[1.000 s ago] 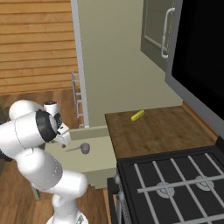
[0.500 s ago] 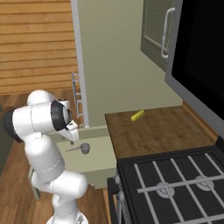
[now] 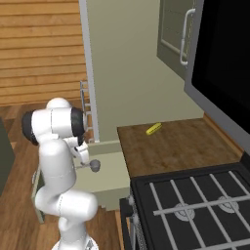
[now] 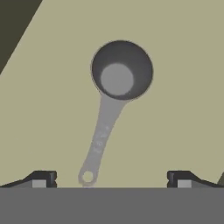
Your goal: Pick the measuring cup from the drawer and place it on the counter.
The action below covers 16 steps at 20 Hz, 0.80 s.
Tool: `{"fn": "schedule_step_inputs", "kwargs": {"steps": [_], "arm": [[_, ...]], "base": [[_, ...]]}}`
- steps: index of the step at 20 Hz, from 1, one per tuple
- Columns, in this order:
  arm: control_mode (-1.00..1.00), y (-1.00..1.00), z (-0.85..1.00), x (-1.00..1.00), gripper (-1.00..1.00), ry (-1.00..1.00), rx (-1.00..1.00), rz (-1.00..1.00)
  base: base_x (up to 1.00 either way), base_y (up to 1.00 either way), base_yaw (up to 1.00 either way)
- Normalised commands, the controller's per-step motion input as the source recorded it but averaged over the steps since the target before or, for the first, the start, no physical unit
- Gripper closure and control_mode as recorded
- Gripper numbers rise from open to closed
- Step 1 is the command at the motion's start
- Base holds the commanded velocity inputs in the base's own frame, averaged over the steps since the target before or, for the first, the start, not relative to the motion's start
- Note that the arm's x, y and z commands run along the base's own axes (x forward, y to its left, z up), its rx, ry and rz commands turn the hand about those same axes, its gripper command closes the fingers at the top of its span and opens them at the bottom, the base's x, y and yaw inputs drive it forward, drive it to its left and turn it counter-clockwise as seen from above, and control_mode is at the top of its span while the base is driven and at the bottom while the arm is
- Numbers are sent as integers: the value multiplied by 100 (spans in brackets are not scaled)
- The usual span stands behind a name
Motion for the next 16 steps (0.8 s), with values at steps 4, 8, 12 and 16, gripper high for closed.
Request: {"fn": "schedule_step_inputs", "kwargs": {"steps": [4, 8, 12, 16], "arm": [[-100, 0, -18, 40, -100, -11, 0, -8], [-100, 8, -28, 50, -100, -8, 0, -3], [-100, 11, -38, 38, -100, -1, 0, -9], [-100, -5, -28, 0, -100, 0, 0, -8]], "base": [[0, 0, 0], [0, 0, 0], [0, 0, 0], [0, 0, 0]]}}
